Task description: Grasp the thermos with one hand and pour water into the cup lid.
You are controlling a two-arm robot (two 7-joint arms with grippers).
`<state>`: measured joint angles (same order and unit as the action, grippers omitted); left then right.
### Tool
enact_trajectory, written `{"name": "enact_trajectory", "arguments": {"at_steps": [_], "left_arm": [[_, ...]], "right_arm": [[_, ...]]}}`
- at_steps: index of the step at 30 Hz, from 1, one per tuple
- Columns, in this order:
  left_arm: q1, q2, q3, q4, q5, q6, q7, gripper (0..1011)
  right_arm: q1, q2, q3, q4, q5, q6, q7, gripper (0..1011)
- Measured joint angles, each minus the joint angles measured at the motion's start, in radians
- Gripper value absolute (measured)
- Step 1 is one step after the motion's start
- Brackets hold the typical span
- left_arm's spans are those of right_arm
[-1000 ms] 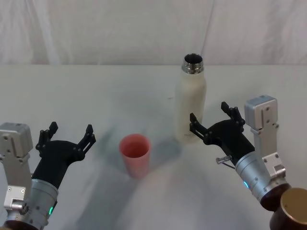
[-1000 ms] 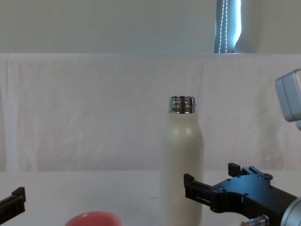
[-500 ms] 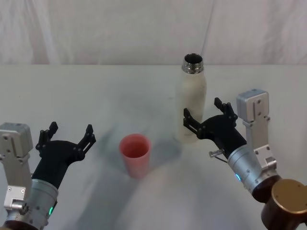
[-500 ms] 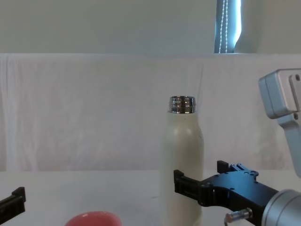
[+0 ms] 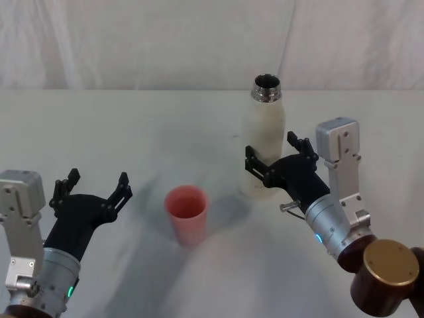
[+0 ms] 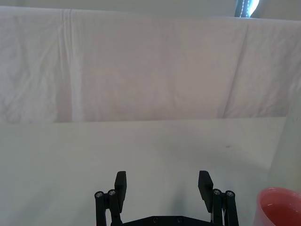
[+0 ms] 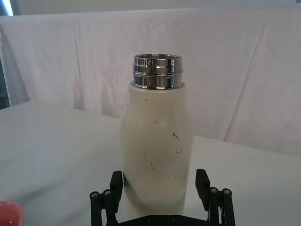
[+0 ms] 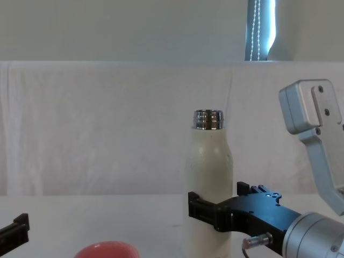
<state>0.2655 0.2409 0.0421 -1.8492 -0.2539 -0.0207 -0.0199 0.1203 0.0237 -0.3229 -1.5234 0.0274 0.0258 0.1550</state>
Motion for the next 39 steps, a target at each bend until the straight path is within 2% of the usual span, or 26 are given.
{"name": "enact_trajectory", "arguments": {"at_steps": [25, 39], "left_arm": [[0.0, 0.0, 0.0, 0.0, 0.0, 0.0, 0.0, 1001], [0.0, 0.0, 0.0, 0.0, 0.0, 0.0, 0.0, 1001]], "right_arm": [[0.056, -0.015, 0.001, 0.078, 0.017, -0.019, 0.005, 1001], [0.084, -0.027, -0.011, 0.104, 0.015, -0.02, 0.005, 1001]]}}
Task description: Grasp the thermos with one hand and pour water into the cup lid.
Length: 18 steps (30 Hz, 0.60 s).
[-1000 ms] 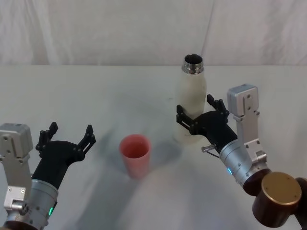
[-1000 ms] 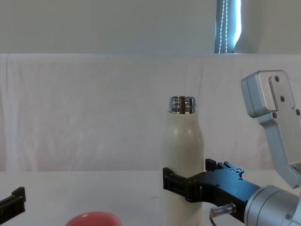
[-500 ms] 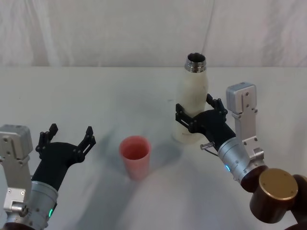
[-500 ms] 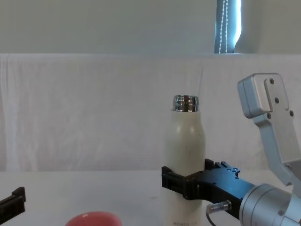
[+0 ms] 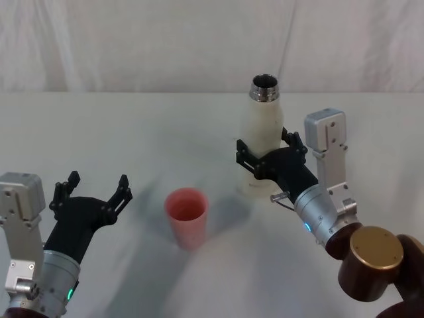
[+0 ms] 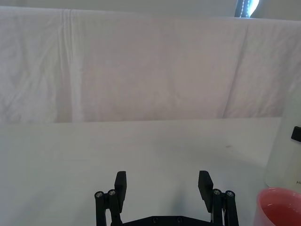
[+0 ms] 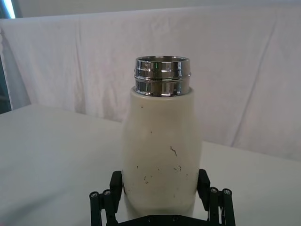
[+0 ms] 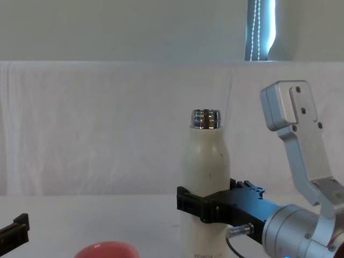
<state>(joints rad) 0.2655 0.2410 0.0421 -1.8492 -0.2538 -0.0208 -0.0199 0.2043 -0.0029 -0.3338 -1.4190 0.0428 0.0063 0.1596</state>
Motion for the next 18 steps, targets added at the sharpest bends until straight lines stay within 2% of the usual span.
{"name": "enact_trajectory", "arguments": {"at_steps": [18], "left_arm": [[0.0, 0.0, 0.0, 0.0, 0.0, 0.0, 0.0, 1001]], "right_arm": [[0.033, -0.01, -0.001, 0.053, 0.012, 0.01, 0.008, 1001]]}}
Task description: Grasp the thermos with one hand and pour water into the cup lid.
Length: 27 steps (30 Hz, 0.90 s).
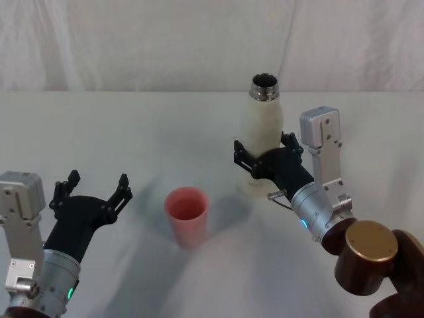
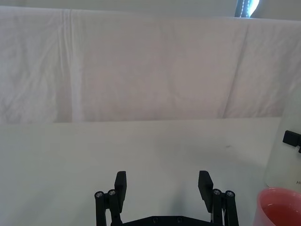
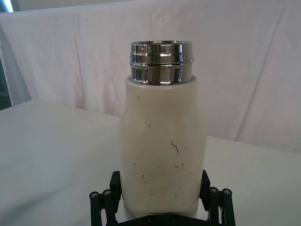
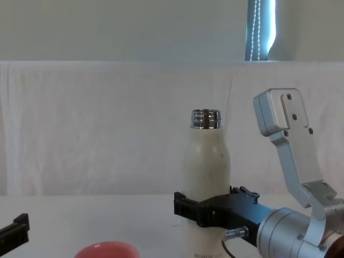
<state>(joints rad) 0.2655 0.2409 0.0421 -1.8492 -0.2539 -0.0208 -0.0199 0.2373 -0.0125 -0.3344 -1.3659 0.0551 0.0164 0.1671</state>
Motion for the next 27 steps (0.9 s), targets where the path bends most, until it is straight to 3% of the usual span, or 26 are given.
{"name": "enact_trajectory", "arguments": {"at_steps": [17, 27], "left_arm": [[0.0, 0.0, 0.0, 0.0, 0.0, 0.0, 0.0, 1001], [0.0, 0.0, 0.0, 0.0, 0.0, 0.0, 0.0, 1001]], "right_arm": [[0.007, 0.002, 0.002, 0.004, 0.023, -0.007, 0.009, 960], [-0.012, 0.019, -0.011, -0.075, 0.004, 0.025, 0.002, 959]]}}
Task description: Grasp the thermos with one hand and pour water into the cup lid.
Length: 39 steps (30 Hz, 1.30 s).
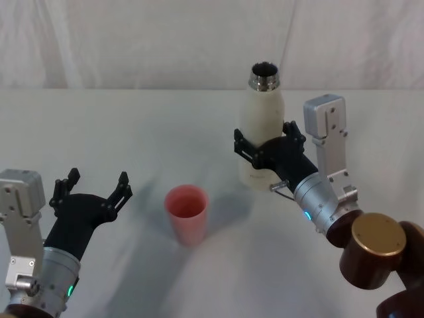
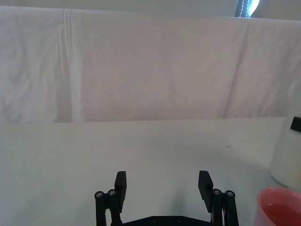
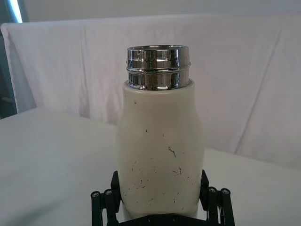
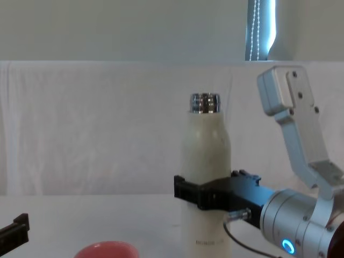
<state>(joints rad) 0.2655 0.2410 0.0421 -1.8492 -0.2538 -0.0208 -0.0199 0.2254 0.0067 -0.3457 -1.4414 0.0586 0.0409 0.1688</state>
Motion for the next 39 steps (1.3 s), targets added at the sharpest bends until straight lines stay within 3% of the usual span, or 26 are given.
{"name": "enact_trajectory", "arguments": {"at_steps": [6, 13, 39], "left_arm": [[0.0, 0.0, 0.0, 0.0, 0.0, 0.0, 0.0, 1001], [0.0, 0.0, 0.0, 0.0, 0.0, 0.0, 0.0, 1001], [0.0, 0.0, 0.0, 0.0, 0.0, 0.0, 0.0, 1001]], "right_arm": [[-0.018, 0.015, -0.001, -0.061, -0.007, 0.02, -0.002, 959], [-0.03, 0.026, 0.0, -0.087, -0.011, 0.034, -0.002, 959], [-0.05, 0.044, 0.008, -0.111, -0.015, 0.032, 0.005, 959]]}}
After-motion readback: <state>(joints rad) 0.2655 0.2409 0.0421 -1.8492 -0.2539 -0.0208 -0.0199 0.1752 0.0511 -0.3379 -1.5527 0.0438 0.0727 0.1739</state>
